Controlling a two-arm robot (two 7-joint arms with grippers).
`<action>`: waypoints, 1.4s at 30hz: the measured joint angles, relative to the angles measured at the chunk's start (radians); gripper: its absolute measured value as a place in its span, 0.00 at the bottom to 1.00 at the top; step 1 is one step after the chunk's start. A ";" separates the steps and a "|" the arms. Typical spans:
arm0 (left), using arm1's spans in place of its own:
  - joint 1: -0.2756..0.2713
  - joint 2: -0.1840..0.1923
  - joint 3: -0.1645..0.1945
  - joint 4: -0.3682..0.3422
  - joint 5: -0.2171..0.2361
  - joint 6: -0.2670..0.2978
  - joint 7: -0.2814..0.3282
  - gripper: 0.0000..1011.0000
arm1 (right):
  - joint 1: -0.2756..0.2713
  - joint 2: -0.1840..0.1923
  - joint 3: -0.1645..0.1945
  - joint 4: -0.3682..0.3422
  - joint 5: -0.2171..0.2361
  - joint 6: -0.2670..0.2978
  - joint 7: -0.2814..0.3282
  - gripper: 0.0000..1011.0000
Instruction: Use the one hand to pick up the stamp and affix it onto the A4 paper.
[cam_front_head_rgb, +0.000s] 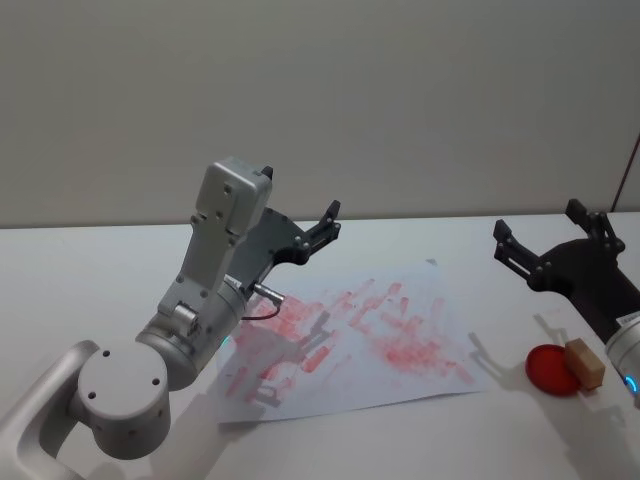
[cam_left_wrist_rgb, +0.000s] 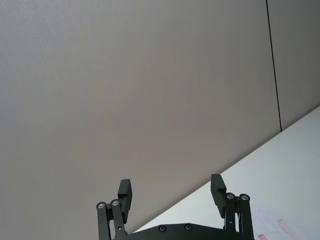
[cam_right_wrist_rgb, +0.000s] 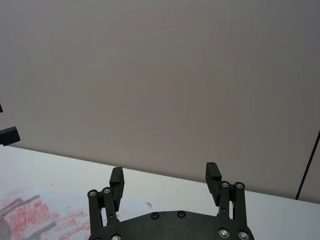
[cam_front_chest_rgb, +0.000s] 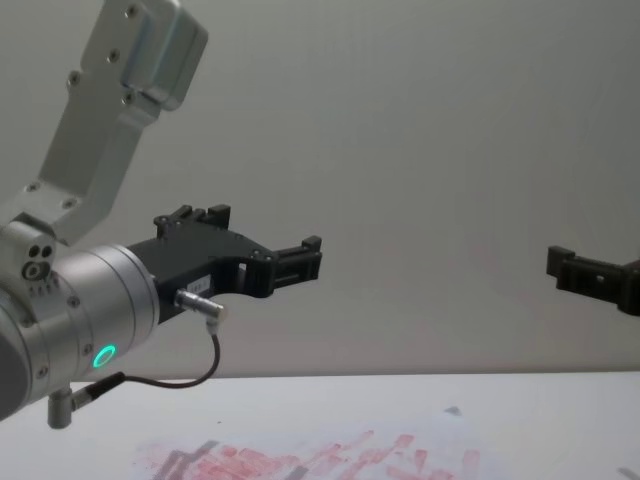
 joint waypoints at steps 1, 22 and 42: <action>0.000 0.000 0.000 0.000 0.000 0.000 0.000 0.99 | 0.000 0.000 0.000 0.000 0.000 0.000 0.000 0.99; 0.000 0.000 0.000 0.000 0.000 0.000 0.000 0.99 | 0.000 0.000 0.000 0.000 0.000 0.000 0.001 0.99; 0.000 0.000 0.000 0.000 0.000 0.000 0.000 0.99 | -0.012 0.010 0.005 -0.010 0.005 0.007 0.002 0.99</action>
